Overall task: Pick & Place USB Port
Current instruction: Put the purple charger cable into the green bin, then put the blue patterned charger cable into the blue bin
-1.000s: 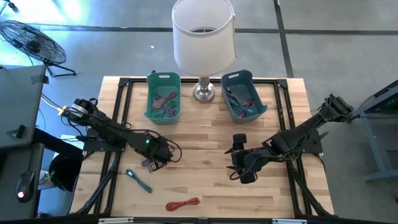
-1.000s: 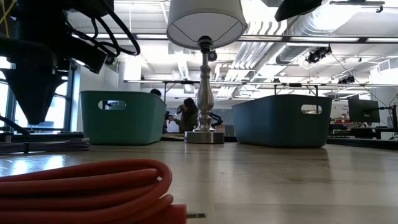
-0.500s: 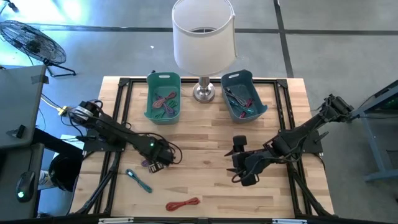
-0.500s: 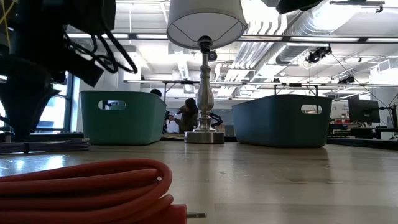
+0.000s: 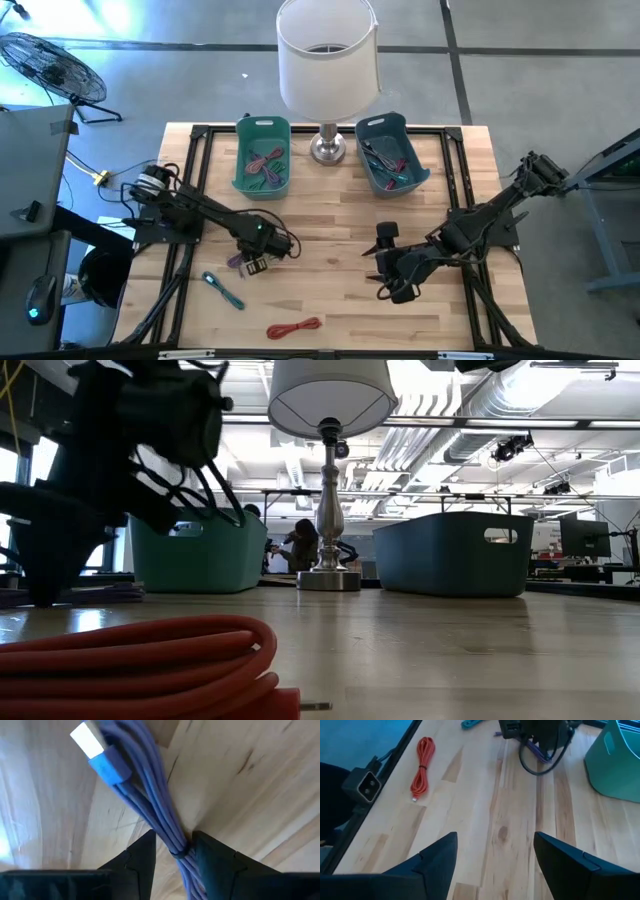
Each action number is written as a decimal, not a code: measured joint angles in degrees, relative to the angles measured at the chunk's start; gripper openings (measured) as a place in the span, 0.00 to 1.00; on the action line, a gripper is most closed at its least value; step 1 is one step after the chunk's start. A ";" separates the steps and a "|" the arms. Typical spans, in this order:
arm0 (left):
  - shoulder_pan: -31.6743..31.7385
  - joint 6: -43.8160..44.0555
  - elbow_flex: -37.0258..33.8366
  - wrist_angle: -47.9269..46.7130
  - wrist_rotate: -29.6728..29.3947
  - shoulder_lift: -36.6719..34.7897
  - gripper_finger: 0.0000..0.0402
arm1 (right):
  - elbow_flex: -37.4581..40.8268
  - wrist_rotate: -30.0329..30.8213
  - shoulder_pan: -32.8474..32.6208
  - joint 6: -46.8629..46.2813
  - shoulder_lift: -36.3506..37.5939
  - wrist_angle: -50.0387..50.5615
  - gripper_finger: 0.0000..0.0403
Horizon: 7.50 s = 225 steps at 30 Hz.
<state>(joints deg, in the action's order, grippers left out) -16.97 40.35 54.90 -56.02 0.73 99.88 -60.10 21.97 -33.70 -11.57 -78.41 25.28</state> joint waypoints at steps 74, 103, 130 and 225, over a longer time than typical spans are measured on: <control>40.59 -26.07 9.30 5.65 -21.39 -19.22 0.22 | 0.00 12.57 -12.06 -4.66 0.02 5.75 0.63; 4.68 -41.46 18.40 -3.72 2.53 -29.27 0.41 | 0.00 12.29 -12.97 -6.43 0.02 6.95 0.63; -26.42 -15.83 9.86 -2.53 2.78 -13.72 0.41 | 0.04 12.42 -12.80 -5.97 0.00 -3.35 0.63; -29.26 -24.95 34.90 -8.29 -72.81 -1.11 0.03 | 0.04 15.09 -14.46 -5.35 0.00 -4.11 0.63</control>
<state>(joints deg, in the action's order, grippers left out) -46.23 15.39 89.80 -64.31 -72.08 98.77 -60.05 37.06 -48.16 -16.93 -78.41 21.17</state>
